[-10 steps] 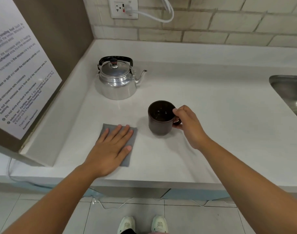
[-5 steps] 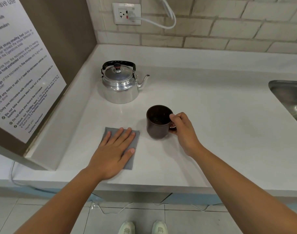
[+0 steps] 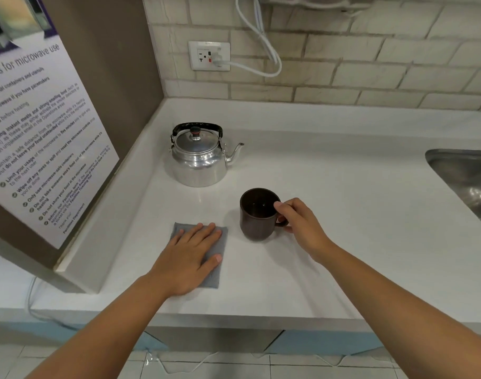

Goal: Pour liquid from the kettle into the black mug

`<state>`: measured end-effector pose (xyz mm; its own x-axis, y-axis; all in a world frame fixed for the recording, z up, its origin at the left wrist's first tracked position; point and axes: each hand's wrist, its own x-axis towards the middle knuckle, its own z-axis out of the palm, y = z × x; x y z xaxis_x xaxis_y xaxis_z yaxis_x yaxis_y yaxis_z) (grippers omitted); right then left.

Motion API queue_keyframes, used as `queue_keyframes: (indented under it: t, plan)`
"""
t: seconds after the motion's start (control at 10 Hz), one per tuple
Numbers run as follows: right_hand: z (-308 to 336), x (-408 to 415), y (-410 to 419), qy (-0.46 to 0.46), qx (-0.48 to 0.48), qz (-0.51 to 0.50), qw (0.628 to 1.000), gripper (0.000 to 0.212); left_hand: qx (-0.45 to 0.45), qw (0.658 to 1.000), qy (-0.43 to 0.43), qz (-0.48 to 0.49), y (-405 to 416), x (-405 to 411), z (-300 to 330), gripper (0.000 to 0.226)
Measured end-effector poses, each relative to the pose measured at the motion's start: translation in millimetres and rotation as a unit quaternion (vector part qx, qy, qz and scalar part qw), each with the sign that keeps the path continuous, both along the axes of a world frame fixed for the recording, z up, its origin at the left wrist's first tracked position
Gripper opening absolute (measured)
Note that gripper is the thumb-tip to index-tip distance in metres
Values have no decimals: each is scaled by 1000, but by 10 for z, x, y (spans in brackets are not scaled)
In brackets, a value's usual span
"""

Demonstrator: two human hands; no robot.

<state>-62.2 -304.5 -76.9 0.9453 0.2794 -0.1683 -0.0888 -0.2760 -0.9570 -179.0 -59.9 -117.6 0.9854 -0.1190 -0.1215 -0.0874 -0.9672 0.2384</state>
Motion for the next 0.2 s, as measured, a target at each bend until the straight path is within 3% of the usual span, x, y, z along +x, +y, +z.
queue_keyframes:
  t: [0.2]
  plan:
    - [417, 94, -121, -25, -79, 64, 994, 40, -41, 992, 117, 5, 120, 340, 510, 65]
